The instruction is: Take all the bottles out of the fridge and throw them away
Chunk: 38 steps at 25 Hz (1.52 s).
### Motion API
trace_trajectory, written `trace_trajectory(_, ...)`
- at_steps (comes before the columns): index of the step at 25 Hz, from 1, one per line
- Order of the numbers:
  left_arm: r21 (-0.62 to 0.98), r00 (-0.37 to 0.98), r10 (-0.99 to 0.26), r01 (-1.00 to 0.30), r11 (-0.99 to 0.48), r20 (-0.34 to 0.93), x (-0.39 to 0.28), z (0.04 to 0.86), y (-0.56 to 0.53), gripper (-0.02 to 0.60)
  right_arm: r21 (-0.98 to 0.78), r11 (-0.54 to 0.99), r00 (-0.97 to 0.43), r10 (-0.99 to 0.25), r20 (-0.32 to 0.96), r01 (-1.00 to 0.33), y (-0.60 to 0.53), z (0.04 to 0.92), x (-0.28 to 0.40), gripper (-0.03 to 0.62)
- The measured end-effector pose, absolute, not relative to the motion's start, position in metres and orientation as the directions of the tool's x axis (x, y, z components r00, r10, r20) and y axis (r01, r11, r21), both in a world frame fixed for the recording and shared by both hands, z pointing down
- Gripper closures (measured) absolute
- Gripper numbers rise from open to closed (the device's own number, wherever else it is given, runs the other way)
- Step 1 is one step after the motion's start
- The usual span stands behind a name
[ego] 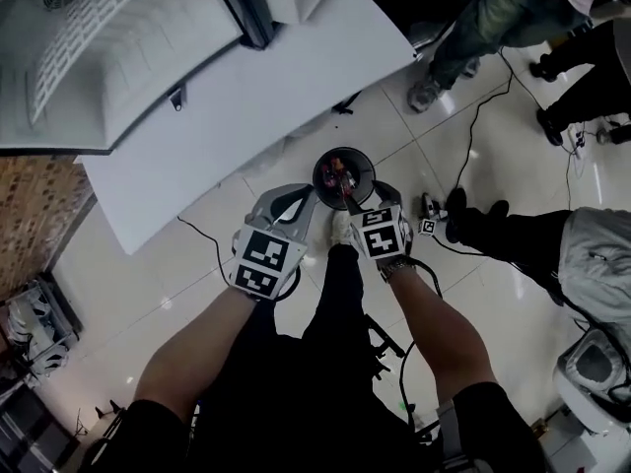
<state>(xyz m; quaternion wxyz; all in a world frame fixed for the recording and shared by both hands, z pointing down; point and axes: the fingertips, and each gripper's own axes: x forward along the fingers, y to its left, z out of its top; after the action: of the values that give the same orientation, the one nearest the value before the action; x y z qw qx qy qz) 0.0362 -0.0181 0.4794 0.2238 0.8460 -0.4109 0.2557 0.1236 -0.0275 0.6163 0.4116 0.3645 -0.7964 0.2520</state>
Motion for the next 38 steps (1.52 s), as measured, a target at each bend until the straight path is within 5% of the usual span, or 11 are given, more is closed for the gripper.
trace_trajectory(17,0.071,0.347,-0.814,-0.931,-0.357,0.466,-0.073,0.358,-0.022,0.578,-0.045,0.787,-0.647,-0.472,0.599,-0.615,-0.043,0.408,-0.002,0.327)
trace_trajectory(38,-0.004,0.059,-0.96,-0.998,-0.062,0.274,-0.205,0.247,0.02,0.578,0.08,0.927,-0.863,-0.371,0.344,-0.366,-0.028,0.242,-0.151,0.336)
